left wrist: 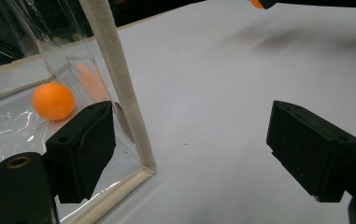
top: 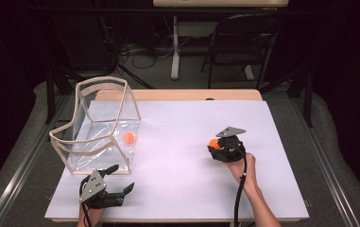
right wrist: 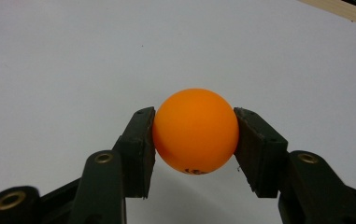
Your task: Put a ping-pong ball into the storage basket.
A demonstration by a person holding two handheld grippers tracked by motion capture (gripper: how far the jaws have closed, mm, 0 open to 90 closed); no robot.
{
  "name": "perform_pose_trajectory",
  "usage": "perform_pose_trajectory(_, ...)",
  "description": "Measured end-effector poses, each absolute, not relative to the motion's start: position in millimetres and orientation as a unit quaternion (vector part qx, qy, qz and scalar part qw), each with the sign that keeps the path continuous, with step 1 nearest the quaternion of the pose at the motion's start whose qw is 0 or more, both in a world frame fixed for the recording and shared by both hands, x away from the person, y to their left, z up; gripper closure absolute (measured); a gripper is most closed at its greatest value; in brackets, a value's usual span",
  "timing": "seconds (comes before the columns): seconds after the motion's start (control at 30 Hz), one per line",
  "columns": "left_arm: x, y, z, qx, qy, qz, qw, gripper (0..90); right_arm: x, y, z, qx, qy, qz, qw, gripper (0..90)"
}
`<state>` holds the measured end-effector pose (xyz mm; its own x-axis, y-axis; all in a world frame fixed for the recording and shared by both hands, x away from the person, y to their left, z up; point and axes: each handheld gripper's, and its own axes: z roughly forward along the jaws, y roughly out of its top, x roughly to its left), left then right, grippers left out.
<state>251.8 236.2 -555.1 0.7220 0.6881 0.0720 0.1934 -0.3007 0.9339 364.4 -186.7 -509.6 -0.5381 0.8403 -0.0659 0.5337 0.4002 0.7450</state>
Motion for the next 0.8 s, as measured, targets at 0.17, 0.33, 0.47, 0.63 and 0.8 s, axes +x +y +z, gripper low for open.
perform_pose_trajectory(0.17, 252.0, 235.9, -555.1, 0.77, 0.286, 0.239, 0.517, 15.7, 363.5, -185.4, -506.3, 0.423, 0.807, 0.346, 0.223, 50.7)
perform_pose_trajectory(0.33, 252.2, 236.1, -555.0, 0.77, 0.287, 0.239, 0.517, 15.7, 364.4, -183.6, -502.6, 0.42, 0.806, 0.351, 0.224, 50.7)
perform_pose_trajectory(0.47, 252.2, 236.7, -554.9, 0.77, 0.287, 0.239, 0.518, 15.7, 365.1, -182.3, -498.5, 0.417, 0.808, 0.351, 0.225, 50.8)
perform_pose_trajectory(0.63, 252.2, 236.4, -554.9, 0.77, 0.287, 0.239, 0.518, 15.7, 366.3, -179.7, -493.8, 0.412, 0.808, 0.353, 0.228, 50.8)
perform_pose_trajectory(0.8, 252.1, 236.4, -554.7, 0.77, 0.286, 0.239, 0.518, 15.7, 368.1, -176.5, -489.8, 0.408, 0.809, 0.356, 0.229, 50.8)
